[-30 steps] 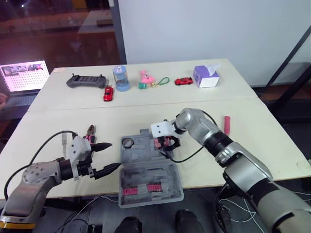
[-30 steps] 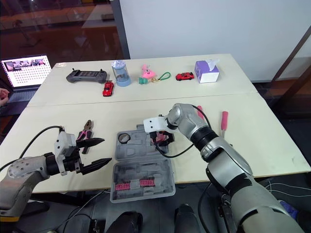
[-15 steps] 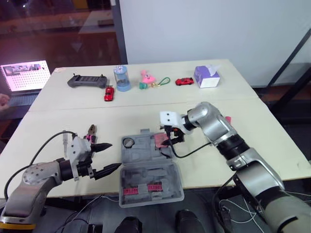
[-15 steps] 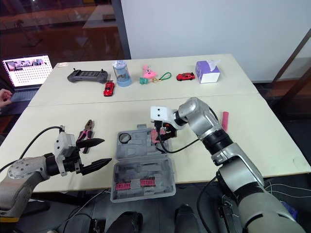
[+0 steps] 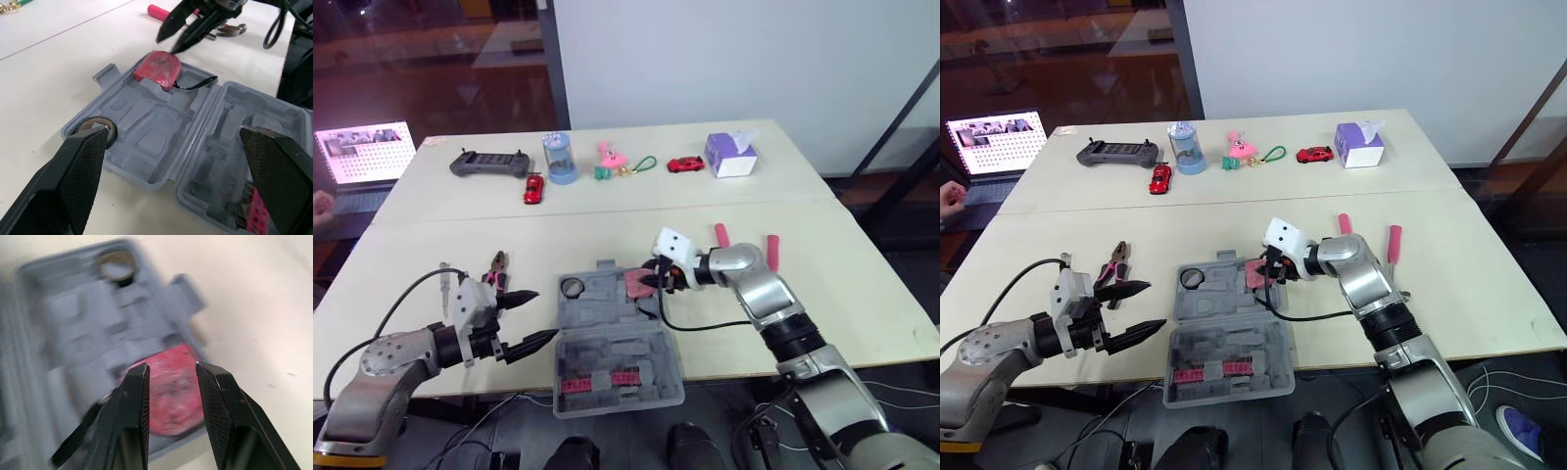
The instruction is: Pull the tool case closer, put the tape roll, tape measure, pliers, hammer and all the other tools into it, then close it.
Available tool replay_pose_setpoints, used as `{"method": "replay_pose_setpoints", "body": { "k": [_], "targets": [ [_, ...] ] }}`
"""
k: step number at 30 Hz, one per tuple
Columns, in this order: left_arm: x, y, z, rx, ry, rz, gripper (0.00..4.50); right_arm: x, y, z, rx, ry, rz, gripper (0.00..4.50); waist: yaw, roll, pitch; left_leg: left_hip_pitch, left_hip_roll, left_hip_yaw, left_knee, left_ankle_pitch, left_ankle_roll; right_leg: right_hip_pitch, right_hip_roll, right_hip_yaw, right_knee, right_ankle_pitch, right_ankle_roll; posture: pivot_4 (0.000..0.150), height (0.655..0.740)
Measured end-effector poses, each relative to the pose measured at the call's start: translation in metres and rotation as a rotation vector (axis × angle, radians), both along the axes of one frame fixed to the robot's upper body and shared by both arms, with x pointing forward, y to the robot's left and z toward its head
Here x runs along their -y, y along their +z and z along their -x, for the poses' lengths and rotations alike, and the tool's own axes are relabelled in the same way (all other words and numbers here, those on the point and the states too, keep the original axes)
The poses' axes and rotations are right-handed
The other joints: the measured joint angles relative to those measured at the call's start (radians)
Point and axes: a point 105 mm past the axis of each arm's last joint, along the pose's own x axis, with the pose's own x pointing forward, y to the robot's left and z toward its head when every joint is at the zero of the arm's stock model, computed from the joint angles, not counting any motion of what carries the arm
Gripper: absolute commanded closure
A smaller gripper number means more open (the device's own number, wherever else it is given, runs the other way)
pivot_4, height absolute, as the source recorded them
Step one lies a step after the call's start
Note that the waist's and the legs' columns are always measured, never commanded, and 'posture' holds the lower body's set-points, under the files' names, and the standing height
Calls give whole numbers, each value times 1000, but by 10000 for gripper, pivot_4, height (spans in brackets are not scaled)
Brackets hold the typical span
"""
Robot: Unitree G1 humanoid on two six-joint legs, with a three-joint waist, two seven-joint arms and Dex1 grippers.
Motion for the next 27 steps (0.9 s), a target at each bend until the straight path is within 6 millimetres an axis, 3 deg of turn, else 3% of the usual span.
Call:
{"method": "replay_pose_setpoints", "body": {
  "k": [12, 15, 17, 24, 27],
  "targets": [
    [0, 0, 0, 0, 5, 2, 0, 7, -42, -1, -175, -134, 5, 29365, 1, -1, -8, 3, 0, 0, 0, 0, 0, 3, 0, 0, 0, 0, 0, 1500, 7400],
    [0, 0, 0, 0, 5, 2, 0, 9, -46, -4, -217, -171, 24, 29365, 2, -2, -18, 8, 0, 0, -1, 0, 1, 9, 0, 0, -1, 0, 0, 1500, 7400],
    [-2, -1, 1, -3, 10, 1, 0, 10, -51, -3, -236, -177, 46, 29365, 6, -2, -20, 20, 0, 0, -3, -3, 6, 21, 0, 0, -3, -1, 0, 1500, 7400],
    [-6, -1, 1, -9, 30, -1, 0, 6, -47, -2, -217, -154, 16, 29365, 4, -3, -26, 20, 0, 0, -2, -4, 6, 20, 0, 0, -3, -1, 0, 1500, 7400],
    [-9, 0, 2, -10, 36, -5, 0, -4, -33, 9, -172, -71, -65, 29365, 2, 0, -24, 15, 0, 0, -2, -2, 4, 16, 0, 0, -3, -1, 0, 1500, 7400]
  ]
}}
